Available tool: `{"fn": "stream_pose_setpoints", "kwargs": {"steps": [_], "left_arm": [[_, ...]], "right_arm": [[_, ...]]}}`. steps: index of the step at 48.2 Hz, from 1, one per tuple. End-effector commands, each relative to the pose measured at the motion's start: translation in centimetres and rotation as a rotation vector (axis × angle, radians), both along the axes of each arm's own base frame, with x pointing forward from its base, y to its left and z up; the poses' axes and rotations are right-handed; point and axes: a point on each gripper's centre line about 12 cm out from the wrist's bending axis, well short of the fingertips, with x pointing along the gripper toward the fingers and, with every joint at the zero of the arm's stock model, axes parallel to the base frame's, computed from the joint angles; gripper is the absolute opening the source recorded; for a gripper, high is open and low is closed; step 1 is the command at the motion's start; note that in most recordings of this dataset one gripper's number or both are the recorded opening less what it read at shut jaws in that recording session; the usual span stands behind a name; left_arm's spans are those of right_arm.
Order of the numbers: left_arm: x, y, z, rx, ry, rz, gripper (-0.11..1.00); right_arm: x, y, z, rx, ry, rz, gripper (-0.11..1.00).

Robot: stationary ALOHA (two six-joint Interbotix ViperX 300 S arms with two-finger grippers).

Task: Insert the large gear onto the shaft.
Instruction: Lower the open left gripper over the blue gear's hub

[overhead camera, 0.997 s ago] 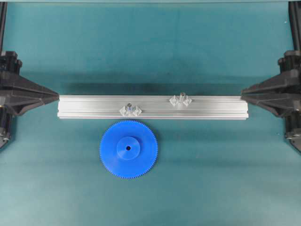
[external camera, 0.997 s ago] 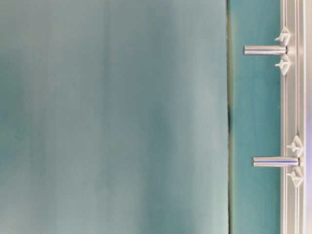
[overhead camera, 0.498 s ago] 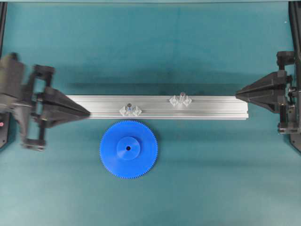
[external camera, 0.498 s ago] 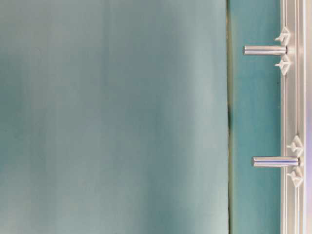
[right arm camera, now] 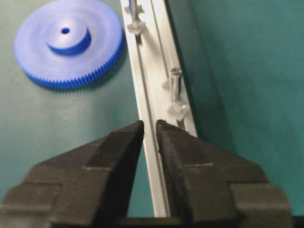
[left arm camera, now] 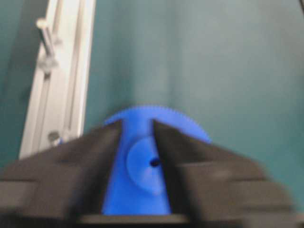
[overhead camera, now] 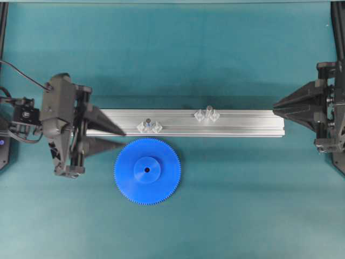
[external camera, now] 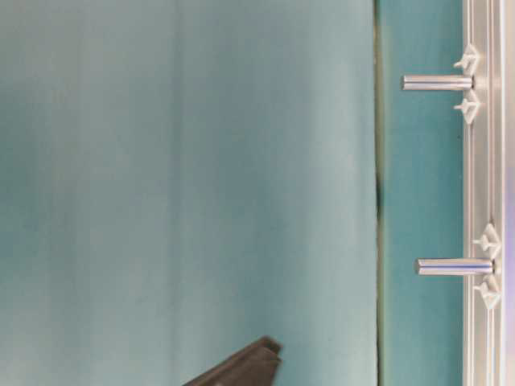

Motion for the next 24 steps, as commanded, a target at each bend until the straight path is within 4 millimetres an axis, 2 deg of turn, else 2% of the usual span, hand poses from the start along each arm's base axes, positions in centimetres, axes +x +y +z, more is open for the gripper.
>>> {"fn": "stream_pose_setpoints", "kwargs": {"steps": [1, 5, 8, 16, 20, 24], "left_arm": [[0.6, -0.2, 0.6, 0.002, 0.006, -0.005, 0.54], [0.9, -0.3, 0.3, 0.006, 0.043, -0.010, 0.77], [1.3, -0.5, 0.2, 0.014, 0.056, -0.018, 0.89], [2.6, -0.7, -0.9, 0.019, 0.100, -0.021, 0.87], [3.3, -0.8, -1.3, 0.021, 0.126, -0.023, 0.87], [4.2, -1.2, -1.6, 0.024, 0.157, -0.030, 0.88]], "right_arm": [[0.3, -0.2, 0.3, -0.003, -0.029, -0.009, 0.36], [0.2, -0.1, 0.1, -0.003, -0.031, -0.007, 0.46], [0.2, -0.2, 0.1, -0.002, -0.027, -0.009, 0.53], [0.2, -0.2, 0.0, -0.003, -0.023, -0.008, 0.71], [0.1, -0.2, -0.3, -0.004, -0.016, -0.008, 0.76], [0.0, -0.2, -0.4, -0.004, -0.015, -0.008, 0.76]]}}
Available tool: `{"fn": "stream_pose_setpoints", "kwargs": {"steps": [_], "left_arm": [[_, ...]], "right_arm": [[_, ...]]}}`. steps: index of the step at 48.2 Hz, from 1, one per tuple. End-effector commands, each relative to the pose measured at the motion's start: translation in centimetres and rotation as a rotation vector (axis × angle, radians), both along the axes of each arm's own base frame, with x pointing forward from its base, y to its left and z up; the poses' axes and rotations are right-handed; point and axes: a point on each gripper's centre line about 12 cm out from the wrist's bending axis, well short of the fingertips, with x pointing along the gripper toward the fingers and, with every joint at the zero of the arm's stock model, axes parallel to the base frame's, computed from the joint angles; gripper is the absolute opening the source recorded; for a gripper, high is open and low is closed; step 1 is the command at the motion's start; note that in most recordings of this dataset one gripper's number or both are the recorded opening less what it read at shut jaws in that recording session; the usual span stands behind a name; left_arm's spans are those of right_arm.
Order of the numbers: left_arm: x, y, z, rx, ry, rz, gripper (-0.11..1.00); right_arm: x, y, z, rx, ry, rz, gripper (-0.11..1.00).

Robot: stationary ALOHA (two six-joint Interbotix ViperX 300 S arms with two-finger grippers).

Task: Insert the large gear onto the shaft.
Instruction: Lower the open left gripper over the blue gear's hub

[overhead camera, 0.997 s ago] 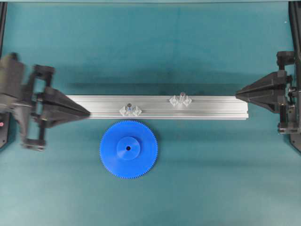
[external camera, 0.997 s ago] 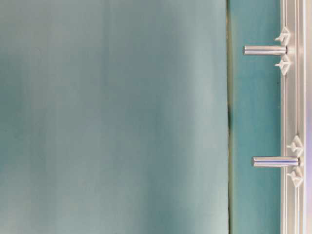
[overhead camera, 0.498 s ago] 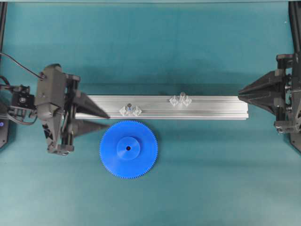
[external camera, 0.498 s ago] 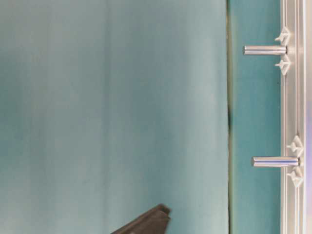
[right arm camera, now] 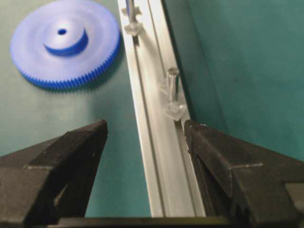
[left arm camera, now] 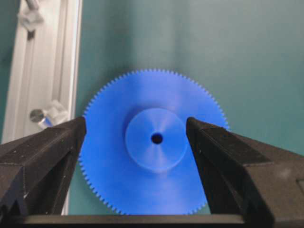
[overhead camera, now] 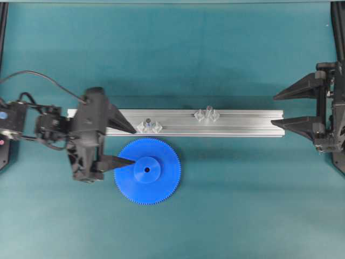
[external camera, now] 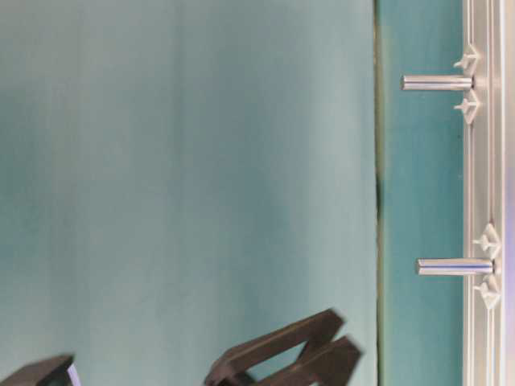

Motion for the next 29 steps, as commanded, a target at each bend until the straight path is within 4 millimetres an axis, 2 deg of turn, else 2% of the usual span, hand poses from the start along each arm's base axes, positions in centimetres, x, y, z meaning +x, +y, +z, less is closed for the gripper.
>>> {"fn": "stream_pose_setpoints", "kwargs": {"steps": [1, 7, 14, 22, 29], "left_arm": [[1.3, -0.6, 0.9, 0.001, -0.003, -0.016, 0.89], [2.1, -1.5, -0.4, 0.015, 0.114, -0.038, 0.91], [3.1, -2.5, 0.2, 0.033, 0.191, -0.065, 0.92], [3.3, -2.6, -1.6, 0.048, 0.314, -0.068, 0.92], [4.6, -2.8, -2.4, 0.052, 0.346, -0.068, 0.93]], "right_arm": [[0.1, -0.1, 0.2, 0.004, -0.010, -0.006, 0.76], [-0.2, 0.0, 0.0, 0.005, -0.013, -0.007, 0.76], [-0.4, 0.0, 0.1, 0.004, -0.024, -0.007, 0.76], [-0.6, 0.0, -0.2, 0.009, -0.018, -0.008, 0.76], [-0.7, 0.0, -0.4, 0.009, -0.016, -0.008, 0.76]]}}
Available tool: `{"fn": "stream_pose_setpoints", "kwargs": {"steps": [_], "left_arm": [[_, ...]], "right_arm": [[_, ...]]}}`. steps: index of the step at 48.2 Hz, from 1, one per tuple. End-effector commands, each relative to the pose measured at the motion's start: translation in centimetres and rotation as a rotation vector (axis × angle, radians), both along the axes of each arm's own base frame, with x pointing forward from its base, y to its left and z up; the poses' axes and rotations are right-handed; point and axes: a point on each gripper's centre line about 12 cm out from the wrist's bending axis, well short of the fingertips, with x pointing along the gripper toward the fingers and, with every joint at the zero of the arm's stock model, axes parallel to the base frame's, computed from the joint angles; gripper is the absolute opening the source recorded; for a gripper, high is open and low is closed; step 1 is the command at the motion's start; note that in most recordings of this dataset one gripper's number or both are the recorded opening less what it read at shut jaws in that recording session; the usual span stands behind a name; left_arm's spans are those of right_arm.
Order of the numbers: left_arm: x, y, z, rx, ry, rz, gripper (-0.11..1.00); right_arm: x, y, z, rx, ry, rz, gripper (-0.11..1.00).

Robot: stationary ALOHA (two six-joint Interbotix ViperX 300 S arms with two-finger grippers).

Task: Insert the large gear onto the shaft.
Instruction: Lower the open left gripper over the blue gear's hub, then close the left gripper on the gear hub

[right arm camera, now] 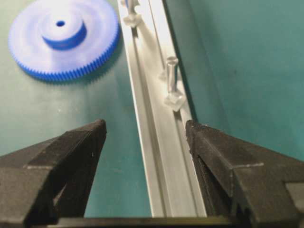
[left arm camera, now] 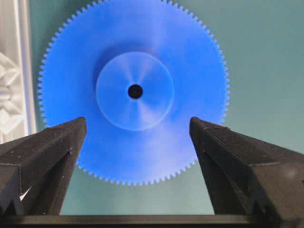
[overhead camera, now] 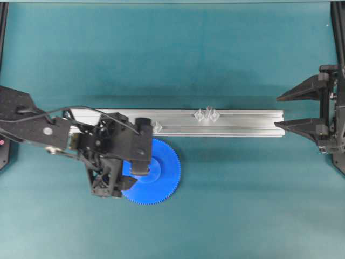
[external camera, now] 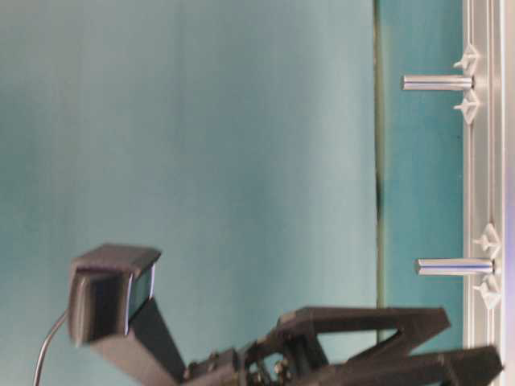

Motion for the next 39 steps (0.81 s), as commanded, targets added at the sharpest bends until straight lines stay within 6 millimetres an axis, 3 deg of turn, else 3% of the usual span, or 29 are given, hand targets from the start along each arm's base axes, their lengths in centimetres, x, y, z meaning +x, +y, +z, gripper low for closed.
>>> {"fn": "stream_pose_setpoints", "kwargs": {"steps": [1, 27, 39], "left_arm": [[1.1, -0.3, 0.5, -0.001, -0.008, -0.004, 0.93], [3.8, -0.7, -3.4, 0.018, 0.106, -0.005, 0.93], [4.1, -0.7, -3.8, 0.013, 0.113, 0.007, 0.93]], "right_arm": [[0.1, -0.1, 0.3, 0.008, -0.012, -0.008, 0.76], [-1.1, 0.1, 0.3, 0.006, -0.022, -0.005, 0.76], [-1.2, 0.3, 0.4, 0.007, -0.026, 0.003, 0.76]]}}
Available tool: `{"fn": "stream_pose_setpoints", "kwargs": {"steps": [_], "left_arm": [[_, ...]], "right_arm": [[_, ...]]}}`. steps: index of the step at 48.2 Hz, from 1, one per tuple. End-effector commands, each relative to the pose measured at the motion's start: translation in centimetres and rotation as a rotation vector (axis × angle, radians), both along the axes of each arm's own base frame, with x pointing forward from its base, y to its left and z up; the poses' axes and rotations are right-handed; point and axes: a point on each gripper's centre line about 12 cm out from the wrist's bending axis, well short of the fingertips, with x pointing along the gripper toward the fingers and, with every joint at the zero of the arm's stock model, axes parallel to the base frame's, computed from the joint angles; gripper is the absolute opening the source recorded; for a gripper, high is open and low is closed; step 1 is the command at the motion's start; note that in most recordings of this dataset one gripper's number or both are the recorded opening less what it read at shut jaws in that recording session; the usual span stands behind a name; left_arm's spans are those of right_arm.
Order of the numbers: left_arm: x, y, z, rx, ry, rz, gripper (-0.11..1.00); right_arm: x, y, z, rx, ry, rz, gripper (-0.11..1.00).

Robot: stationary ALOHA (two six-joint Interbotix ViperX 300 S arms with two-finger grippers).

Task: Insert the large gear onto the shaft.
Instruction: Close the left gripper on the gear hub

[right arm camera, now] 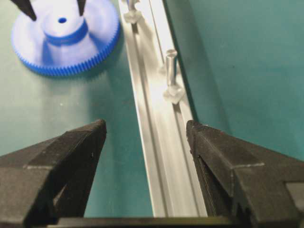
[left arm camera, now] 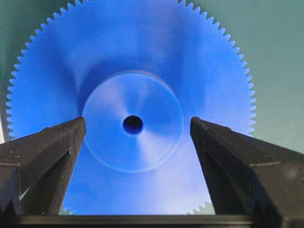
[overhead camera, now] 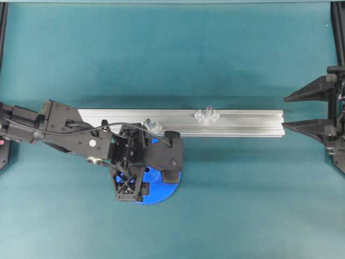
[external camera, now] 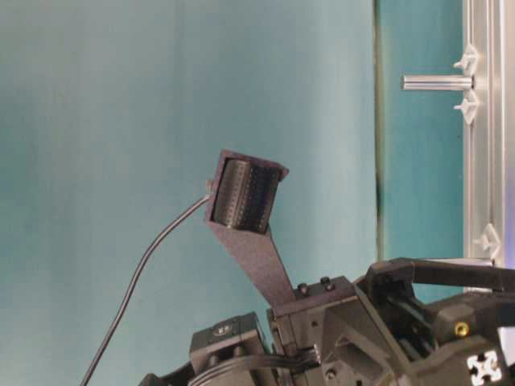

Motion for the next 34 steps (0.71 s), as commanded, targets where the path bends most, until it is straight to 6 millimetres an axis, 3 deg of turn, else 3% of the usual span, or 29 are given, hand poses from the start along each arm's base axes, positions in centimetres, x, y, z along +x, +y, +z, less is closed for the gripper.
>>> {"fn": "stream_pose_setpoints", "kwargs": {"steps": [1, 34], "left_arm": [[0.7, -0.1, 1.1, -0.001, -0.035, -0.006, 0.93], [0.4, 0.9, -1.3, 0.016, 0.041, 0.006, 0.93]], "right_arm": [[0.2, 0.1, 0.6, 0.011, -0.017, 0.001, 0.76], [0.2, 0.4, 0.9, 0.017, -0.026, 0.015, 0.76]]}}
